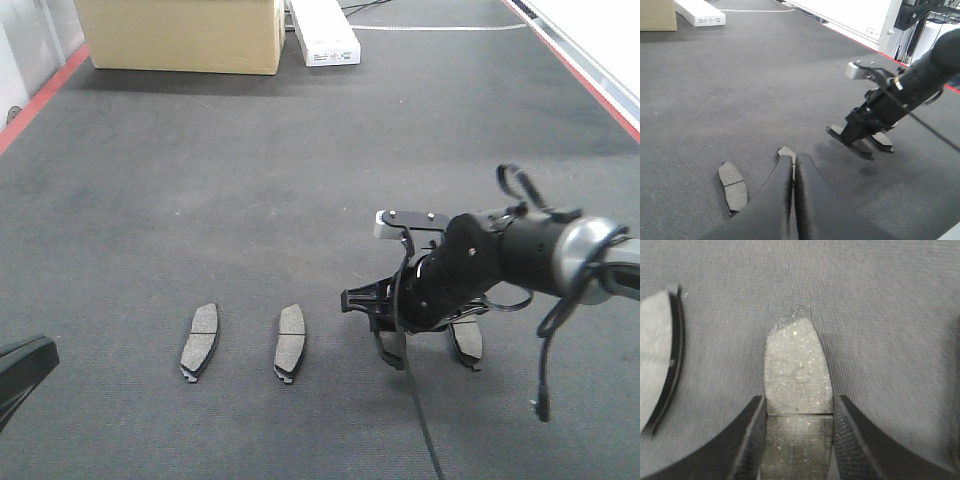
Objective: Move and align brake pads A on conveyor
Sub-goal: 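Lower the right gripper's pad onto the belt in line and open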
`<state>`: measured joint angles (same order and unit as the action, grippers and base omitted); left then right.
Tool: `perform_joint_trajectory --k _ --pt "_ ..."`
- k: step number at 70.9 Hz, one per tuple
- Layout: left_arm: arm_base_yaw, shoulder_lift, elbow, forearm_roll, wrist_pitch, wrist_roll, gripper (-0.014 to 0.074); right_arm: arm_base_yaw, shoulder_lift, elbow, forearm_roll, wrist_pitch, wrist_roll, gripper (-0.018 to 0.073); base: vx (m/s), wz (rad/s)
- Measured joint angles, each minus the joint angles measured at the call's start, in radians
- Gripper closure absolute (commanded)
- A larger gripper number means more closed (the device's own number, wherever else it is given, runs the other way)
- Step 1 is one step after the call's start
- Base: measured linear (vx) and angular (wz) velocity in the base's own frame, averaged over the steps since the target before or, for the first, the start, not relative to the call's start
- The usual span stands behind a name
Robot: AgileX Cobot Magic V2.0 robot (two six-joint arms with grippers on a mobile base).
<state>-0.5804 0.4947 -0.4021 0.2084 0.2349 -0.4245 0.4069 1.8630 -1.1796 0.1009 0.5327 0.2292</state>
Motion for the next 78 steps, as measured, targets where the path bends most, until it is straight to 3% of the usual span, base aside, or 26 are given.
perform_joint_trajectory --k 28,58,78 --pt "0.0 0.0 0.0 0.0 0.0 0.0 0.0604 0.0 0.092 -0.026 0.0 -0.046 0.003 0.0424 0.0 0.0" --pt "0.0 0.0 0.0 0.0 0.0 0.0 0.0604 0.0 0.093 -0.028 0.0 -0.049 0.003 0.0187 0.0 0.0" --pt "0.0 0.0 0.0 0.0 0.0 0.0 0.0604 0.0 0.037 -0.029 -0.001 -0.033 0.003 0.0188 0.0 0.0"
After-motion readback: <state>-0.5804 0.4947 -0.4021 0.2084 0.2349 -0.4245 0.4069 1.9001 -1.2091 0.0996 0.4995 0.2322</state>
